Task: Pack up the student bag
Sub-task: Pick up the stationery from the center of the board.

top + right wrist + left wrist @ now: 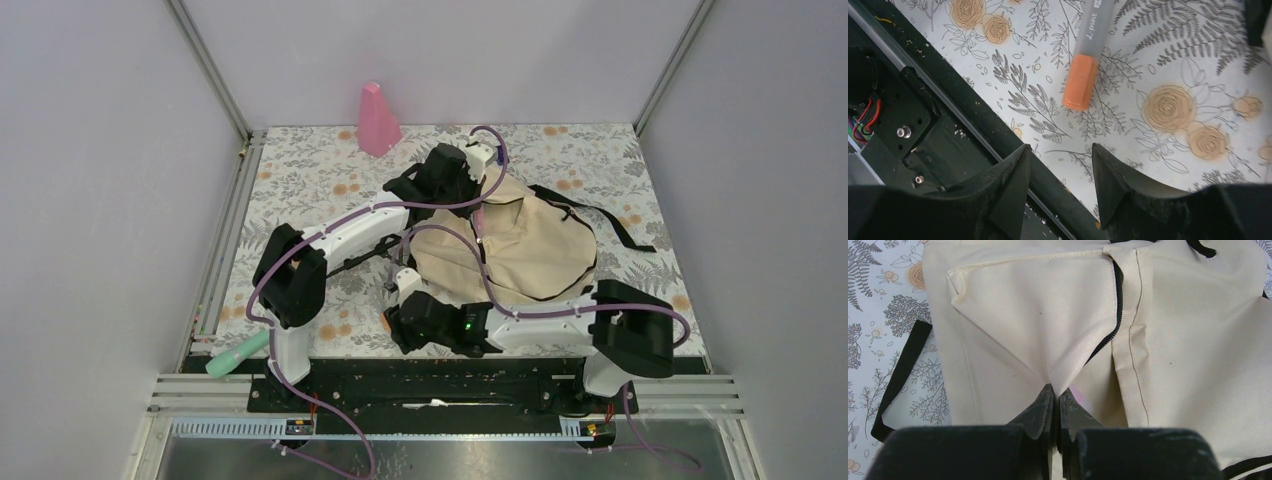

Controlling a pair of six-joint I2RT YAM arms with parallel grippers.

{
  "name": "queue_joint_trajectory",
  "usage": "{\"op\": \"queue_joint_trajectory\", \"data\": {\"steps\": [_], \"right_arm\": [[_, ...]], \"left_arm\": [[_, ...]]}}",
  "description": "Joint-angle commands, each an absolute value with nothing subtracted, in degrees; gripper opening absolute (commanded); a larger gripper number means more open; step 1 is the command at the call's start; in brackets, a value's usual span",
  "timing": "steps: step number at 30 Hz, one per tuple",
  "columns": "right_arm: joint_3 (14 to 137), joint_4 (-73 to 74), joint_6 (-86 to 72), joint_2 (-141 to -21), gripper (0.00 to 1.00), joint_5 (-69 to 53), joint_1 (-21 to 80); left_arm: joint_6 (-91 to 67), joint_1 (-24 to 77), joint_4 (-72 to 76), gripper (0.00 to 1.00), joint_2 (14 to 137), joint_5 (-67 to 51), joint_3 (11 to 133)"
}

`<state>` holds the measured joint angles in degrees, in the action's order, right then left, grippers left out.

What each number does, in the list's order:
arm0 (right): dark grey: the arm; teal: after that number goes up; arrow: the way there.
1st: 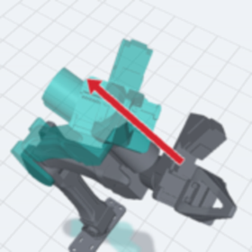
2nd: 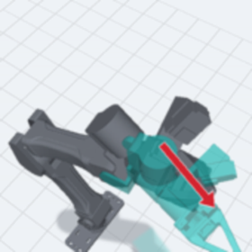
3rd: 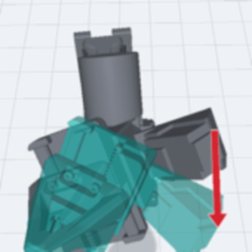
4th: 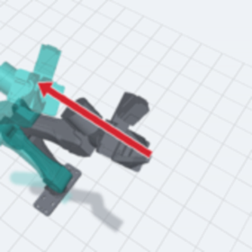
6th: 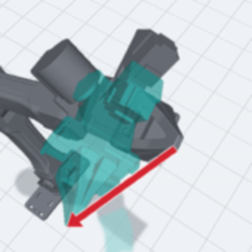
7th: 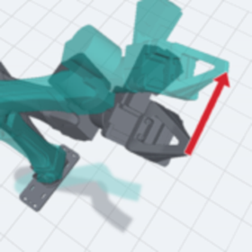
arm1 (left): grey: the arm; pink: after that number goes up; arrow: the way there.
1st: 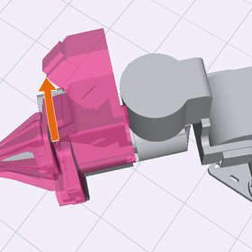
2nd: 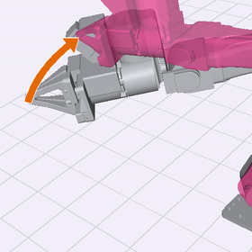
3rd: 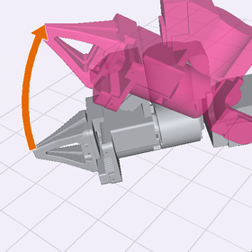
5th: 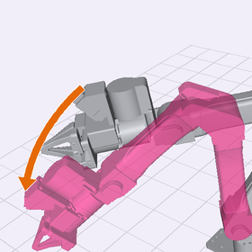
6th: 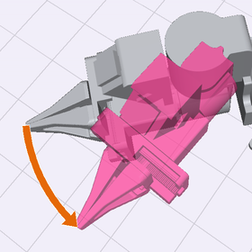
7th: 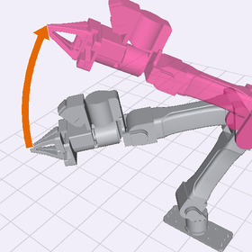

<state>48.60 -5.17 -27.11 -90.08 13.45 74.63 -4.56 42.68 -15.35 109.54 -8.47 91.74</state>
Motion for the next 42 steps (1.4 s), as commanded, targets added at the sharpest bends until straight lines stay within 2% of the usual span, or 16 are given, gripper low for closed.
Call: {"op": "queue_joint_trajectory", "data": {"steps": [1, 26, 42], "right_arm": [[53.08, -7.30, -29.82, -94.97, 0.55, 17.41, 75.83], [67.80, 4.82, -24.44, -109.45, 0.56, 23.52, 76.04], [70.98, 8.75, -23.72, -113.76, 0.49, 26.04, 76.07]], "left_arm": [[-4.57, 42.45, -10.97, 0.00, 104.30, -7.25, 92.29], [-4.66, 42.40, -10.80, 0.00, 104.18, -7.43, 92.29], [-4.66, 42.41, -10.78, 0.00, 104.05, -7.38, 92.33]]}}
